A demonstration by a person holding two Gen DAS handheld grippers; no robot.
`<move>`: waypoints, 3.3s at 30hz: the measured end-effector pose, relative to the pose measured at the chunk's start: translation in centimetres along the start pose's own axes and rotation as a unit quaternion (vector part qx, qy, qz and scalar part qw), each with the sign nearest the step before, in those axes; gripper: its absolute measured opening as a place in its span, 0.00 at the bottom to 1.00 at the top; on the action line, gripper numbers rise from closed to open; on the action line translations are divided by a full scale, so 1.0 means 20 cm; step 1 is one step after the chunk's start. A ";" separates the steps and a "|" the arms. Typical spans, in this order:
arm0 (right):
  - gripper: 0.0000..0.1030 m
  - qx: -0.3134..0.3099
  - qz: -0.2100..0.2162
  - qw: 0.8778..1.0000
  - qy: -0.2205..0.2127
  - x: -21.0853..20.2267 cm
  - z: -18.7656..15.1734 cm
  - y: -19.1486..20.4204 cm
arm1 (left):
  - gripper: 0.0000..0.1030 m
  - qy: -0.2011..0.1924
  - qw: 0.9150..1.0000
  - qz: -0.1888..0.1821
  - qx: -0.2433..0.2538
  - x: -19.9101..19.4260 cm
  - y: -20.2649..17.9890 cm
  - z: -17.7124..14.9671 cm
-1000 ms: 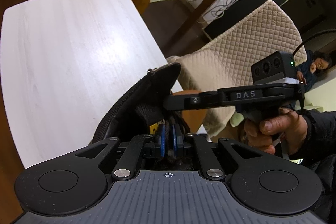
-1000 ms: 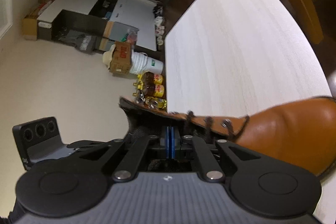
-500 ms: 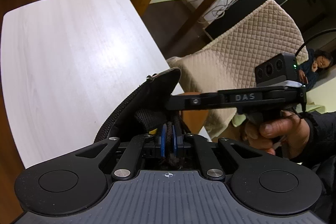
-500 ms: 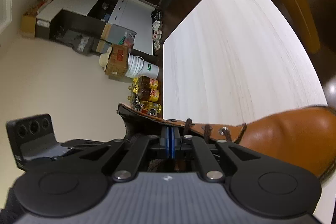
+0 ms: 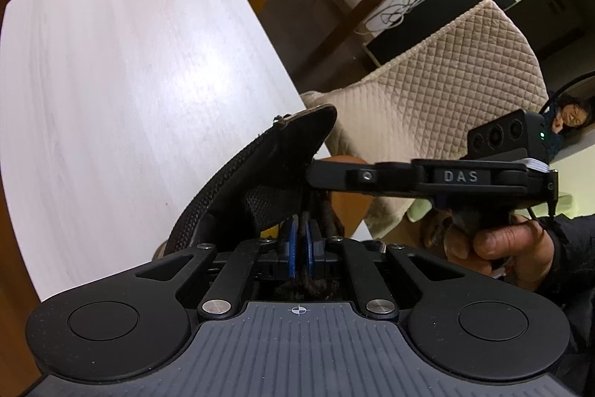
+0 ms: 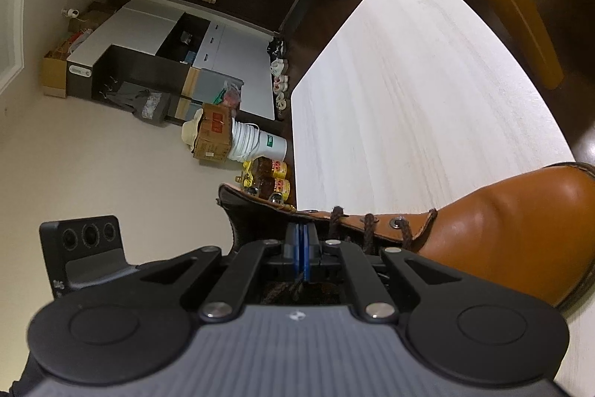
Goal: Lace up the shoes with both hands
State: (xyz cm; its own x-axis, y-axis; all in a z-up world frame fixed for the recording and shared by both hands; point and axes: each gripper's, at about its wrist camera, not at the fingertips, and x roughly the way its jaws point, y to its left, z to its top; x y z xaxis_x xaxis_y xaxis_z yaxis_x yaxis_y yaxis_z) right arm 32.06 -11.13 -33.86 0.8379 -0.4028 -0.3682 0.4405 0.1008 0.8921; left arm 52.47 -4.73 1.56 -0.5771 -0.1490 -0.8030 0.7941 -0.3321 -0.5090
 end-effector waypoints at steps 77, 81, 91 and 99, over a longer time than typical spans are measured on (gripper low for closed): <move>0.03 0.071 0.006 0.990 0.119 0.19 0.21 -0.11 | 0.07 -0.013 0.998 0.051 0.026 0.03 -0.17 0.06; 0.03 0.033 -0.009 0.994 0.101 0.17 0.19 -0.10 | 0.07 -0.017 0.998 0.056 0.023 0.02 -0.16 0.05; 0.03 0.007 0.006 0.998 0.064 0.14 0.11 -0.09 | 0.08 0.004 0.992 0.110 0.059 0.12 -0.26 0.06; 0.04 0.038 0.029 0.997 0.068 0.14 0.15 -0.17 | 0.01 0.009 0.981 0.168 0.096 0.17 -0.36 0.06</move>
State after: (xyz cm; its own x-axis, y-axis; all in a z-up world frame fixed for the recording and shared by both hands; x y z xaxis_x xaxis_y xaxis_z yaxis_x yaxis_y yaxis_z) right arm 31.92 -15.23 -37.10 0.8993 -0.2717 -0.3426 0.3687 0.0498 0.9282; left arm 44.68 -3.95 2.88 -0.2836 -0.2648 -0.9217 0.8874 -0.4366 -0.1476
